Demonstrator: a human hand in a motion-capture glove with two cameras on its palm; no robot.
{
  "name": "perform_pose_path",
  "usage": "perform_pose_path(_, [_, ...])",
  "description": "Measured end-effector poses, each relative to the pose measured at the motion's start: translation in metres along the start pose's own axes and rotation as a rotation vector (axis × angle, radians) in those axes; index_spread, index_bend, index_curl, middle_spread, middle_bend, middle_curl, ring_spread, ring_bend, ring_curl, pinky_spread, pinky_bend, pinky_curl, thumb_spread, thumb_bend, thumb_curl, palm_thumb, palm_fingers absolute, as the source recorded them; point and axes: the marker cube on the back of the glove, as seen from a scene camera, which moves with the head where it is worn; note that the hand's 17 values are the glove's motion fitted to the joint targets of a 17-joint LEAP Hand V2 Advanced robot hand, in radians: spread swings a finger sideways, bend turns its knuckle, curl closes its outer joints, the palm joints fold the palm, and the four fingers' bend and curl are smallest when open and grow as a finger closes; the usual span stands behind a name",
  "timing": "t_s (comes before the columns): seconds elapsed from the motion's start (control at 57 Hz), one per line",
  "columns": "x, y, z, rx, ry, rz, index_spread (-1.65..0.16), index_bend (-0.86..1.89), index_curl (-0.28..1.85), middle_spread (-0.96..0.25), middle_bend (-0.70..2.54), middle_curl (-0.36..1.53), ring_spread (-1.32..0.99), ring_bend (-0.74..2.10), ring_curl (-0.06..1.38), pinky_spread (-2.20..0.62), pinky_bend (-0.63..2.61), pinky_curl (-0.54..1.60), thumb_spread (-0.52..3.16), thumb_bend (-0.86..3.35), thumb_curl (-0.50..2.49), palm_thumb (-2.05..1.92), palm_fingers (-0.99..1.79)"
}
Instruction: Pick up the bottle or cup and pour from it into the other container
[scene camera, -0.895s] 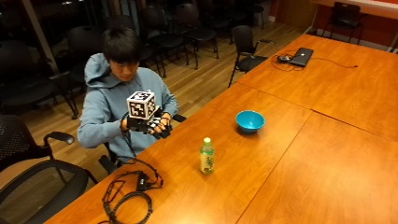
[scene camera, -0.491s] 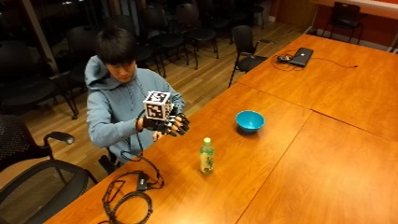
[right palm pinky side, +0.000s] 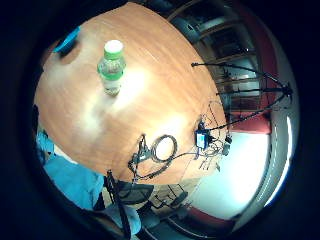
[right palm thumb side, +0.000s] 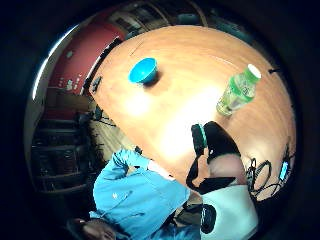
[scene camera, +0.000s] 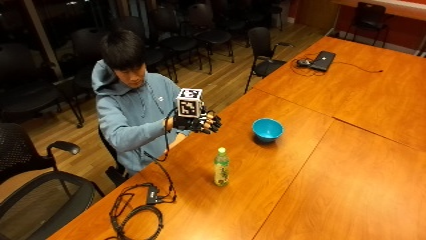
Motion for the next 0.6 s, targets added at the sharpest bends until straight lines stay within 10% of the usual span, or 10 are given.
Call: perform_pose_path(0.597, [0.128,0.048,0.021,0.0,-0.202,0.22,-0.33,0.15,0.28,0.02,0.19,0.3,0.1,0.38,0.29,0.26,0.49,0.26,1.0,-0.02,0.41,0.81,0.22])
